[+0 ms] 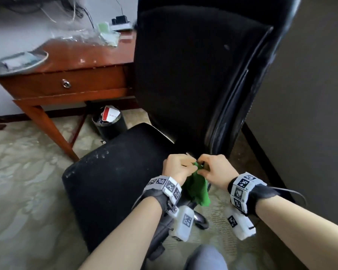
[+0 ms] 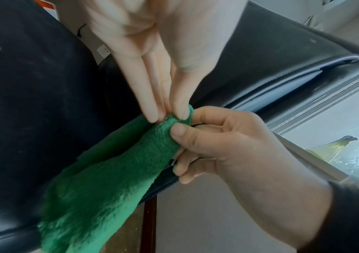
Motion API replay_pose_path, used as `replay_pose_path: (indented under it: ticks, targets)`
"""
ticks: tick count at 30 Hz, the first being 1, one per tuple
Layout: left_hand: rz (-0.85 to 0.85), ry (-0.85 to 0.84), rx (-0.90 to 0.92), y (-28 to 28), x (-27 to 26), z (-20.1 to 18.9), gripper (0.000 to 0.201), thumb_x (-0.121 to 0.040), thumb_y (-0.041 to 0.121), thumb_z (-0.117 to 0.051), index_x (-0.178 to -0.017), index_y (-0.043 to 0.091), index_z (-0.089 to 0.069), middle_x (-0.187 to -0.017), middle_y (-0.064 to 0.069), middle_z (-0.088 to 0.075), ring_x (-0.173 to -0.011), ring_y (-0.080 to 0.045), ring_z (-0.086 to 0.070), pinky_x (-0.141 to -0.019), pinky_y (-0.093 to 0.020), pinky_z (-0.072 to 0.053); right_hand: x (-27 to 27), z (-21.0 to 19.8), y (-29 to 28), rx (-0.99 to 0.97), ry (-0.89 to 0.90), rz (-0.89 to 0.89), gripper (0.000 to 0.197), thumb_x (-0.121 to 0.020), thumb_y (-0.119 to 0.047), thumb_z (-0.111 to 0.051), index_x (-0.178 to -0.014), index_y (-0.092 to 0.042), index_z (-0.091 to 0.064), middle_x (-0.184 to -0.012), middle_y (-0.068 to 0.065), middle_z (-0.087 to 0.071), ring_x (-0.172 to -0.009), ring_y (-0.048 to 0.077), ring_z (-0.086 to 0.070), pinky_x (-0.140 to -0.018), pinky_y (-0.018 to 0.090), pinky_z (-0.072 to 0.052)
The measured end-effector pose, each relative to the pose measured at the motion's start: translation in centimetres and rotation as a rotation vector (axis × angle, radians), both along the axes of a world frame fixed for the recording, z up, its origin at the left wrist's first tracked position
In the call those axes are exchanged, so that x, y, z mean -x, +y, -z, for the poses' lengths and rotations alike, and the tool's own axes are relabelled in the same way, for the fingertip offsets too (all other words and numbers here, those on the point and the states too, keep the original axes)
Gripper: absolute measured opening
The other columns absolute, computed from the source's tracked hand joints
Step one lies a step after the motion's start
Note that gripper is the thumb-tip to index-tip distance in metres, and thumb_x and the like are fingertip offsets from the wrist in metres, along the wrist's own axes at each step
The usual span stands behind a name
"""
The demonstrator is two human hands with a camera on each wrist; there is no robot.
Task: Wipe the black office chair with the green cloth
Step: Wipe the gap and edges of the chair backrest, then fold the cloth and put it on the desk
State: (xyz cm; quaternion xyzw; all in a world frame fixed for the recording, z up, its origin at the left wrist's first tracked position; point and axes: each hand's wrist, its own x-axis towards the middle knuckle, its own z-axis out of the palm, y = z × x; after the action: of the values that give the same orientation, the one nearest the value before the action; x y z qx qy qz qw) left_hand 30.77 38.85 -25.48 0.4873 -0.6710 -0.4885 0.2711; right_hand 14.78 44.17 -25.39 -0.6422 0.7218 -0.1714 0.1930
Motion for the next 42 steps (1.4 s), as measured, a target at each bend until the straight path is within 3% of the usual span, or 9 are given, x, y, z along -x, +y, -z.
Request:
replay_pose_path:
  ticks: [3,6,13,19,22,25,32,39,42]
  targets:
    - [0.052,-0.071,-0.007,1.0,-0.5,-5.2,0.024,-0.075,0.009,-0.075,-0.092,0.025,-0.08,-0.082,0.012,-0.076,-0.083,0.002,-0.07,-0.081,-0.02,-0.057,0.1,-4.6,1.0,-0.038,-0.017,0.002,0.017,-0.084,-0.027,-0.069,-0.099,-0.03,-0.064,-0.073,-0.008,-0.064,-0.069,0.014,-0.063,-0.069,0.03,-0.054]
    - [0.084,-0.149,0.022,1.6,-0.1,-11.0,0.027,-0.073,0.006,-0.073,-0.088,0.028,-0.079,-0.076,0.011,-0.075,-0.077,-0.001,-0.07,-0.079,-0.024,-0.059,0.7,-10.6,2.4,-0.031,-0.055,-0.005,0.016,-0.085,-0.02,-0.068,-0.098,-0.029,-0.067,-0.071,-0.008,-0.064,-0.07,0.015,-0.063,-0.071,0.03,-0.054]
    - [0.208,-0.416,0.201,3.3,1.3,-26.9,0.02,-0.078,0.032,-0.078,-0.098,0.034,-0.076,-0.087,0.015,-0.067,-0.085,-0.006,-0.061,-0.075,-0.021,-0.044,2.7,-28.4,5.0,-0.004,-0.073,-0.001,0.022,-0.085,-0.015,-0.066,-0.099,-0.031,-0.072,-0.08,-0.008,-0.069,-0.077,0.012,-0.065,-0.078,0.029,-0.054]
    - [0.262,-0.436,0.202,1.6,3.9,-40.9,0.006,-0.081,0.031,-0.076,-0.078,0.033,-0.071,-0.085,0.009,-0.074,-0.089,-0.014,-0.068,-0.081,-0.028,-0.053,4.8,-43.7,5.2,0.06,-0.06,0.033,0.02,-0.085,-0.011,-0.066,-0.102,-0.02,-0.073,-0.08,0.001,-0.072,-0.075,0.017,-0.067,-0.08,0.032,-0.055]
    - [0.318,-0.438,0.297,-0.4,6.2,-46.6,0.007,-0.085,0.027,-0.071,-0.08,0.029,-0.066,-0.096,-0.005,-0.074,-0.096,-0.024,-0.067,-0.087,-0.034,-0.052,6.7,-48.5,4.5,0.13,-0.016,0.091,0.016,-0.085,-0.011,-0.067,-0.098,-0.017,-0.073,-0.075,0.002,-0.07,-0.07,0.019,-0.069,-0.079,0.034,-0.056]
    - [0.298,-0.383,0.352,-2.1,8.6,-49.6,0.003,-0.087,0.025,-0.071,-0.089,0.024,-0.071,-0.1,-0.003,-0.073,-0.099,-0.023,-0.066,-0.084,-0.025,-0.048,8.6,-51.5,4.5,0.173,0.025,0.181,0.014,-0.084,-0.012,-0.069,-0.098,-0.014,-0.072,-0.075,-0.001,-0.067,-0.073,0.021,-0.069,-0.082,0.034,-0.056]
    - [0.384,-0.219,0.351,-4.5,14.6,-51.7,0.011,-0.087,0.014,-0.074,-0.096,0.008,-0.076,-0.087,-0.004,-0.071,-0.081,-0.017,-0.064,-0.078,-0.032,-0.057,13.3,-54.5,5.0,0.144,0.112,0.333,0.014,-0.084,-0.013,-0.069,-0.097,-0.016,-0.073,-0.07,-0.006,-0.061,-0.085,0.026,-0.067,-0.087,0.036,-0.054]
    - [0.401,-0.154,0.325,-6.5,24.6,-51.9,0.006,-0.086,0.021,-0.076,-0.091,0.017,-0.076,-0.072,0.005,-0.066,-0.062,-0.012,-0.057,-0.072,-0.029,-0.052,21.6,-53.1,2.5,0.116,0.087,0.471,0.015,-0.085,-0.016,-0.066,-0.099,-0.016,-0.071,-0.075,-0.002,-0.061,-0.089,0.03,-0.067,-0.084,0.04,-0.056]
    - [0.408,-0.159,0.318,-8.1,29.5,-51.7,0.005,-0.088,0.023,-0.074,-0.089,0.018,-0.076,-0.07,0.012,-0.063,-0.069,-0.014,-0.06,-0.076,-0.028,-0.052,26.2,-51.2,-0.1,0.103,0.024,0.49,0.012,-0.085,-0.017,-0.067,-0.097,-0.018,-0.067,-0.087,0.004,-0.069,-0.089,0.031,-0.068,-0.08,0.044,-0.058]
